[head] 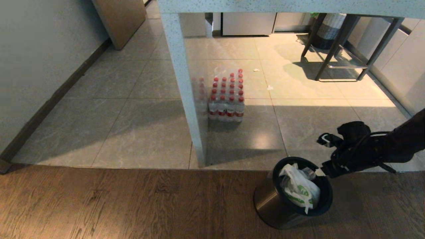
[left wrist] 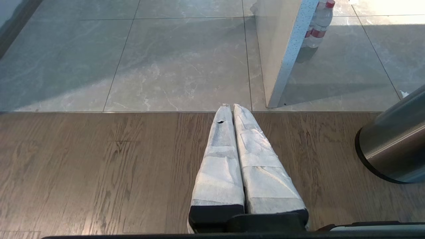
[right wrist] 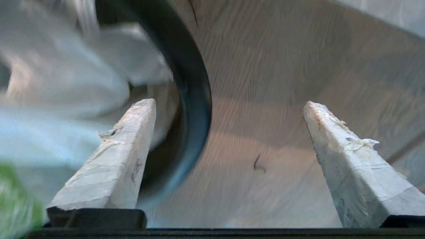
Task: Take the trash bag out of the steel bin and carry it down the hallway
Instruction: Place the outer trash can on the ground
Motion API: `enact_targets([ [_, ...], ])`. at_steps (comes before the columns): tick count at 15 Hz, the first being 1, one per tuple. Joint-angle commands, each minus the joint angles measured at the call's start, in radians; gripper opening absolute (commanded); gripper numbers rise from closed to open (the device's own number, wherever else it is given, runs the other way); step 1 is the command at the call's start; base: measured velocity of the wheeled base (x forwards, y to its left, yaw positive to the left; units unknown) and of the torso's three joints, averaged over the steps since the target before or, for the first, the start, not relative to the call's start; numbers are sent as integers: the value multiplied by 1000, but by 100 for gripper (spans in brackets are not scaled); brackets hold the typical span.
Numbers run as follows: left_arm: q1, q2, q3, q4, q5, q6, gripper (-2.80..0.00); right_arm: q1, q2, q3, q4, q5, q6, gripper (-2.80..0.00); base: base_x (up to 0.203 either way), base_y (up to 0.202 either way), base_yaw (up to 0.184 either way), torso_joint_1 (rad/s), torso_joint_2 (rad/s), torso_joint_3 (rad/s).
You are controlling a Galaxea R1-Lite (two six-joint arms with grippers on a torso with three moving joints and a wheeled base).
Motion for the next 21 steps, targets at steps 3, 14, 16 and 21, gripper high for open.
enact_targets([
  [3, 0, 0, 0, 0, 0, 0, -280, 4, 101, -30, -34, -4, -5, 0, 0, 0, 0, 0, 0, 0],
  [14, 0, 0, 0, 0, 0, 0, -280, 8, 199, -29, -227, -54, -39, -280, 0, 0, 0, 0, 0, 0],
  [16, 0, 0, 0, 0, 0, 0, -280, 10, 201, -32, -233, -55, -39, -280, 0, 0, 0, 0, 0, 0],
  [21, 0, 0, 0, 0, 0, 0, -280, 18, 136, -3, -228, -58, -36, -280, 0, 0, 0, 0, 0, 0],
])
